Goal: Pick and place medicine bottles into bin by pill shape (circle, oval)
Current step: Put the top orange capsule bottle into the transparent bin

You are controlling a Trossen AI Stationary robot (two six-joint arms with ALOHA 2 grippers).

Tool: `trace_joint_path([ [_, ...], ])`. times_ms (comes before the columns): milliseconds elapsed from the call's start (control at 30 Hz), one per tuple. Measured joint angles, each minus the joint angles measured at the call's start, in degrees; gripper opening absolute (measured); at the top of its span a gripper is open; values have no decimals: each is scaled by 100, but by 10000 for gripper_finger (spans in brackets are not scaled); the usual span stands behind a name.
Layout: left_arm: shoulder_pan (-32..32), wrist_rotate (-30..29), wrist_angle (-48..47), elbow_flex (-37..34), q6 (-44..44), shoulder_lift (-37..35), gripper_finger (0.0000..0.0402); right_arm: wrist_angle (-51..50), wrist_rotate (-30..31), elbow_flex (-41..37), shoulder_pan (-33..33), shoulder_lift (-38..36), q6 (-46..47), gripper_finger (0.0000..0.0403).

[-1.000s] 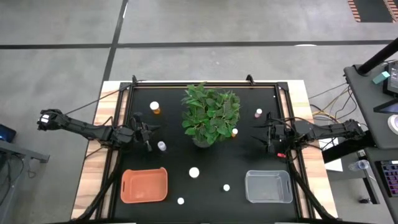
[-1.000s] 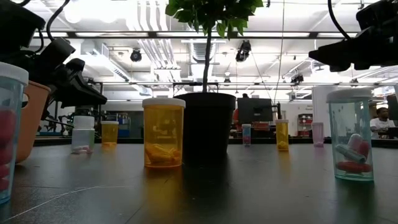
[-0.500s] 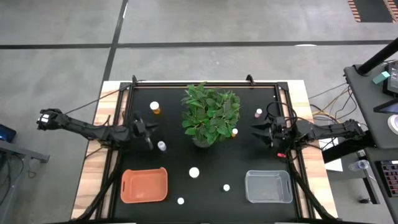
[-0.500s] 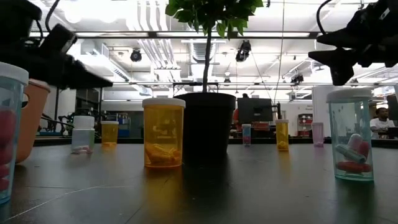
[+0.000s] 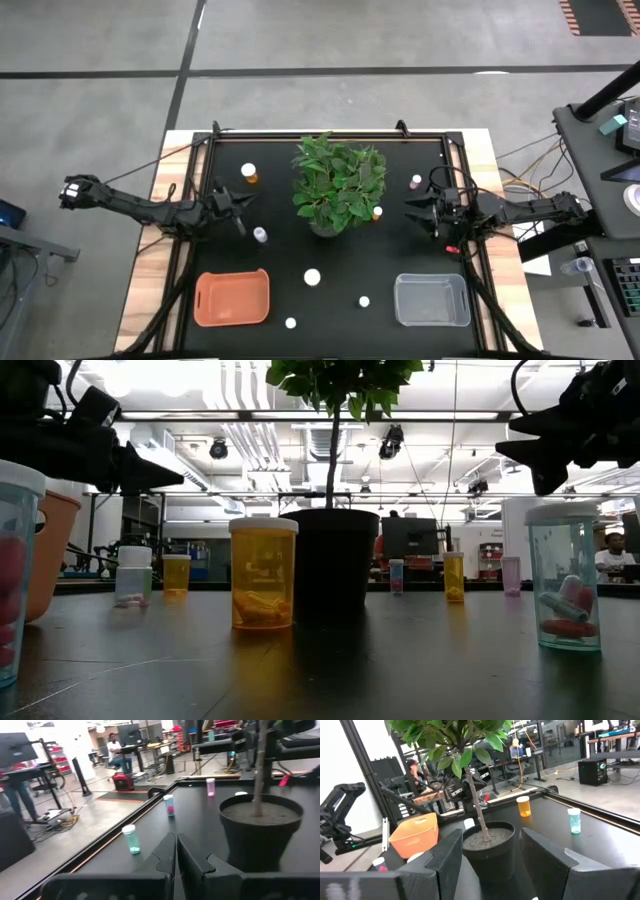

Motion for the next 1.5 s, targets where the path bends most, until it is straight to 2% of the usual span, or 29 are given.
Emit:
trace_joint_path([
  [167, -2, 47, 1, -2, -308, 5, 1, 1, 0, 0, 0, 0, 20, 189],
  [267, -2, 431, 4, 0, -1958, 15, 1, 2, 2, 0, 1, 0, 365, 189],
  [333, -1, 474, 46, -2, -3045, 15, 1, 1, 10, 0, 0, 0, 714, 189],
  [400, -2, 474, 84, -1, -3603, 14, 1, 2, 12, -1, 0, 0, 754, 189],
  [567, -2, 474, 610, -2, -3832, 45, 1, 139, 54, 0, 0, 0, 504, 189],
  [667, -2, 474, 996, -1, -4086, 81, 1, 441, 283, -1, 0, 0, 291, 189],
  [767, 0, 464, 1054, -2, -4091, 119, 1, 786, 361, 1, 2, 0, -72, 189],
  [867, 8, 180, 1061, -2, -4131, 189, 1, 1083, 415, 2, 0, 0, -414, 187],
  [1033, 7, 162, 1205, 39, -4412, 326, 1, 1108, 472, 163, 0, 18, -718, 177],
  [1167, 7, 196, 1210, 381, -4401, 609, 1, 1082, 469, 238, 0, 17, -764, 171],
  [1300, 9, 193, 1097, 749, -4403, 924, 1, 1053, 462, 248, 0, 28, -756, 167],
  [1433, 37, 209, 429, 1197, -4527, 1122, 1, 894, 462, 248, 0, 32, -753, 166],
  [1500, 123, 210, -220, 1467, -4805, 1141, 1, 894, 464, 248, 0, 38, -749, 166],
])
